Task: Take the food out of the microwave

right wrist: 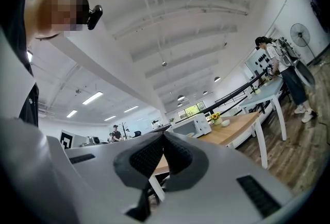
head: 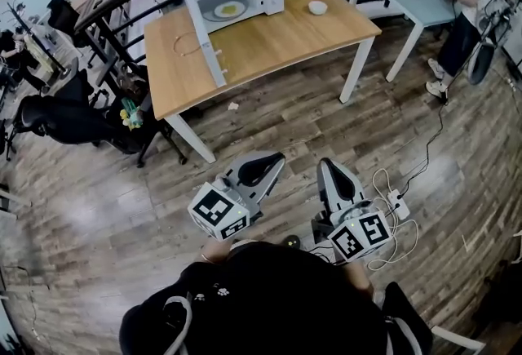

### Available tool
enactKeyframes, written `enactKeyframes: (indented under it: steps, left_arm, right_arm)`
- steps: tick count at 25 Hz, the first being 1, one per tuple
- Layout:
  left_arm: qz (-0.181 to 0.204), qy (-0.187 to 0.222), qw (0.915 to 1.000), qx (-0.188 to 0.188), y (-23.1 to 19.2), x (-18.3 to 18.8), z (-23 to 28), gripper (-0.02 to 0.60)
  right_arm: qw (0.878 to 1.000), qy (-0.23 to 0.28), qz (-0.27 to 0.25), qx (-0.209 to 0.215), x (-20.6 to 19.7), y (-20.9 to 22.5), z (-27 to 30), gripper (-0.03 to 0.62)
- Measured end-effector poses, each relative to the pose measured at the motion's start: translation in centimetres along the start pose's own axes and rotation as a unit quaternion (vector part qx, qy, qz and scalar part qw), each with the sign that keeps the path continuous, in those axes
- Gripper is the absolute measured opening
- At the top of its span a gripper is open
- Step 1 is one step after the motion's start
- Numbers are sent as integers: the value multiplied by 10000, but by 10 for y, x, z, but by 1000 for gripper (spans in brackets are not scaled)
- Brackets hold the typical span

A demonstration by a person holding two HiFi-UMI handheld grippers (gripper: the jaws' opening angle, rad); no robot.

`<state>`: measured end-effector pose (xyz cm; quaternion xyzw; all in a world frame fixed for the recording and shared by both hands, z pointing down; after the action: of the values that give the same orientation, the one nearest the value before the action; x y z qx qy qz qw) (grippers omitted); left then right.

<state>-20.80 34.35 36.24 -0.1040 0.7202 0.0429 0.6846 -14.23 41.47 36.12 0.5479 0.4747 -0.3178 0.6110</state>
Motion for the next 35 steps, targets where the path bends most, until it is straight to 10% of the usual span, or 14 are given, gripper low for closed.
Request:
enactKeyframes:
  steps: [35]
  left_arm:
    - [-109,-64,9999,81,-30,-9,57,21]
  right_arm:
    - [9999,-110,74,-25,12,56,21,0]
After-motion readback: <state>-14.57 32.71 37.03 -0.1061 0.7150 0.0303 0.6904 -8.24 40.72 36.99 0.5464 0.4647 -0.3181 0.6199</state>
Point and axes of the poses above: the fingertips, and each gripper's own axes: z forward along the fingers, y to its right, x out of its top, the point moved 1 cm from there along -z, backward along the fingers, and after that the axes turned 7 degrees about -x, right-handed, at the moved point
